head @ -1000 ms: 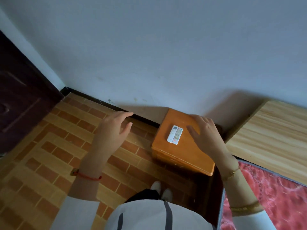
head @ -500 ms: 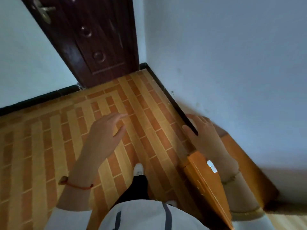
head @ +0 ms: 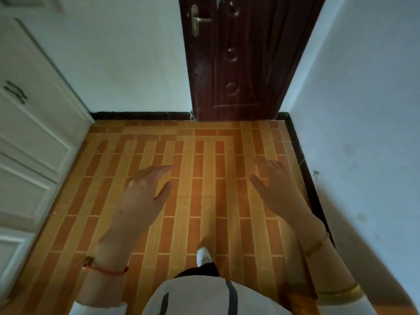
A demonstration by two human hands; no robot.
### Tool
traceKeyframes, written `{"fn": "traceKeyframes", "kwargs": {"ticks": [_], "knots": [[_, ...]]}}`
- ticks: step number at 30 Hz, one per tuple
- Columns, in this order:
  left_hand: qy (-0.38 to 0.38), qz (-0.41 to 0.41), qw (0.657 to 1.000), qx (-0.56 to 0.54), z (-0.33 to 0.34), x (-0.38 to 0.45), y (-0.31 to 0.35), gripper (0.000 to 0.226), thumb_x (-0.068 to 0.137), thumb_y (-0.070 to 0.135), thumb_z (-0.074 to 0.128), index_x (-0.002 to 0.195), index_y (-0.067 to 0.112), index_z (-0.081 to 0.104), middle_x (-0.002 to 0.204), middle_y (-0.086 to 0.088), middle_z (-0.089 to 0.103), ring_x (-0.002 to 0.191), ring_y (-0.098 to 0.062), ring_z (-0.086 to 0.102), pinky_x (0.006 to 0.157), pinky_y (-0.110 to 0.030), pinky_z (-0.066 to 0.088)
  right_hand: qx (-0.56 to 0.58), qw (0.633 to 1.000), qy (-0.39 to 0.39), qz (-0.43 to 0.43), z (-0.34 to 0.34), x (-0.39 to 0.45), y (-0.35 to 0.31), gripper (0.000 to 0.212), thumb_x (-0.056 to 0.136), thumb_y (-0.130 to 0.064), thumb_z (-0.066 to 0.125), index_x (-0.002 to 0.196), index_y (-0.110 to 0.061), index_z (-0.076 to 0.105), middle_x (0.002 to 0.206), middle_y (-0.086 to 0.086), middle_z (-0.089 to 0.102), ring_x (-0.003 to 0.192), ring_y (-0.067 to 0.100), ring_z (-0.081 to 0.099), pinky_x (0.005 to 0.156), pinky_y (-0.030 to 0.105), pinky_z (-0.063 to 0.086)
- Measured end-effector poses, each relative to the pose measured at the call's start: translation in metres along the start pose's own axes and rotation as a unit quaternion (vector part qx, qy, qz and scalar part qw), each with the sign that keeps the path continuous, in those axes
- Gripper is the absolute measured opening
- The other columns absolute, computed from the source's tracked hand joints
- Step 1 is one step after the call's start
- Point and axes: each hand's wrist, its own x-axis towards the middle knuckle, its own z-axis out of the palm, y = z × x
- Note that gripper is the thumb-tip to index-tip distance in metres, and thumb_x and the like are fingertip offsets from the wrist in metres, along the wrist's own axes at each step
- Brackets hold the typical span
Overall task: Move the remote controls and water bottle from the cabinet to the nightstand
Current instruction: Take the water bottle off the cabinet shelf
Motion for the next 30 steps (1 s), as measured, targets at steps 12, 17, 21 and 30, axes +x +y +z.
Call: {"fn": "traceKeyframes", "kwargs": {"ticks": [12,17,21,30], "knots": [[0.076,-0.106,0.991,0.002,-0.044,0.095,-0.095,0.036,0.093,0.023,0.06,0.129,0.02,0.06,0.127,-0.001,0.064,0.114,-0.022,0.063,0.095,-0.04,0.051,0.011,0.988,-0.076,-0.131,0.054,0.187,-0.105,0.049,0.096,-0.04,0.047,0.141,-0.025,0.038,0.144,-0.002,0.043,0.139,0.019,0.031,0.112,0.039,0.03],[0.105,-0.163,0.981,0.001,-0.053,0.139,-0.133,0.036,0.094,0.03,0.057,0.13,0.029,0.057,0.128,0.006,0.062,0.117,-0.018,0.061,0.096,-0.041,0.051,0.019,0.974,-0.107,-0.198,0.087,0.265,-0.136,0.051,0.096,-0.041,0.046,0.142,-0.021,0.039,0.143,0.0,0.046,0.136,0.018,0.036,0.109,0.036,0.033],[0.134,-0.21,0.968,0.017,-0.062,0.191,-0.162,0.036,0.094,0.03,0.058,0.13,0.028,0.058,0.129,0.005,0.063,0.117,-0.019,0.061,0.095,-0.036,0.049,0.022,0.96,-0.129,-0.249,0.108,0.342,-0.169,0.049,0.096,-0.04,0.048,0.14,-0.019,0.043,0.139,0.0,0.051,0.132,0.016,0.042,0.101,0.026,0.034],[0.207,-0.283,0.936,0.008,-0.099,0.324,-0.225,0.037,0.094,0.032,0.057,0.13,0.03,0.057,0.129,0.006,0.063,0.117,-0.018,0.06,0.096,-0.036,0.05,0.004,0.919,-0.156,-0.361,0.12,0.523,-0.267,0.051,0.096,-0.044,0.045,0.143,-0.025,0.038,0.142,-0.001,0.047,0.134,0.014,0.038,0.106,0.035,0.042]]}}
